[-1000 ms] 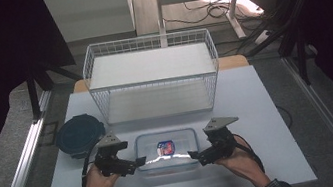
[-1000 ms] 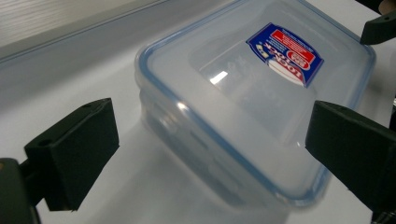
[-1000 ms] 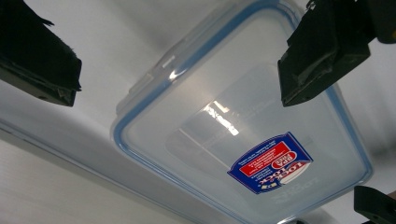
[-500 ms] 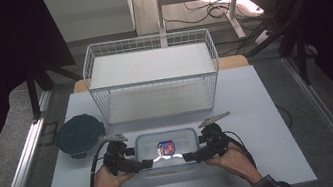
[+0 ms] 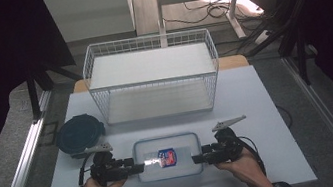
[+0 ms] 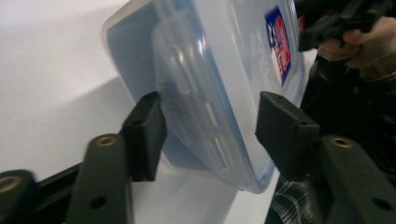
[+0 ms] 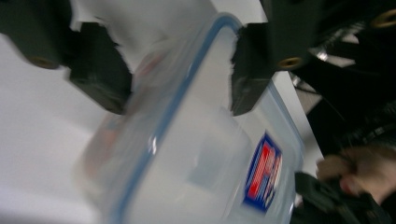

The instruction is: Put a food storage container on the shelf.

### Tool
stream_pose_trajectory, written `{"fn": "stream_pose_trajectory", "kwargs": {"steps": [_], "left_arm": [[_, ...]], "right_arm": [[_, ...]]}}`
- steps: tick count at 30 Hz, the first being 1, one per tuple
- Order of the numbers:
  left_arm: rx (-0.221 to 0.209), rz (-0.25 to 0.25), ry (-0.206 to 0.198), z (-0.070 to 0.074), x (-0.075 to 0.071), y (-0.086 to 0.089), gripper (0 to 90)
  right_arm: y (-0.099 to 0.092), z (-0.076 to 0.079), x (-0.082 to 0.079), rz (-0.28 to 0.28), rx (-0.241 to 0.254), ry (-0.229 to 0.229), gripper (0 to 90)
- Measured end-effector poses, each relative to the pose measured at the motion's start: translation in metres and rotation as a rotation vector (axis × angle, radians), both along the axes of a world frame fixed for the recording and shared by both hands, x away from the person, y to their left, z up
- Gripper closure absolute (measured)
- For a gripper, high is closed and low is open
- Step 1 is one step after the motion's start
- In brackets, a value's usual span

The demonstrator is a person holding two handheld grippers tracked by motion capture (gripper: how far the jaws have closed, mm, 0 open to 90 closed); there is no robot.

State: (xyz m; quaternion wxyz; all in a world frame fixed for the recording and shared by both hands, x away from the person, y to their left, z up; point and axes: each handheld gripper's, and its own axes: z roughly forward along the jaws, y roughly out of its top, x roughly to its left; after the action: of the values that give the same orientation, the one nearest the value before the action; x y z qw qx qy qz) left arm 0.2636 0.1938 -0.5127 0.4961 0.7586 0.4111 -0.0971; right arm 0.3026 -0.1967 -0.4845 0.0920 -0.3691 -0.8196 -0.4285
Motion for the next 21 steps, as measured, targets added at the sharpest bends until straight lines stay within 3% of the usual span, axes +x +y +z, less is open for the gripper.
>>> {"fn": "stream_pose_trajectory", "kwargs": {"steps": [5,13,21], "left_arm": [[-0.027,0.035,-0.010,0.001,-0.003,0.001,49.7],[-0.031,0.061,-0.010,0.002,0.000,0.001,52.3],[-0.027,0.062,-0.057,0.015,0.005,-0.001,52.1]], "right_arm": [[-0.003,0.003,-0.003,-0.044,0.025,0.021,51.7],[-0.002,0.006,-0.006,-0.079,0.023,-0.028,52.7],[-0.003,0.016,-0.005,-0.074,0.023,-0.086,52.6]]}}
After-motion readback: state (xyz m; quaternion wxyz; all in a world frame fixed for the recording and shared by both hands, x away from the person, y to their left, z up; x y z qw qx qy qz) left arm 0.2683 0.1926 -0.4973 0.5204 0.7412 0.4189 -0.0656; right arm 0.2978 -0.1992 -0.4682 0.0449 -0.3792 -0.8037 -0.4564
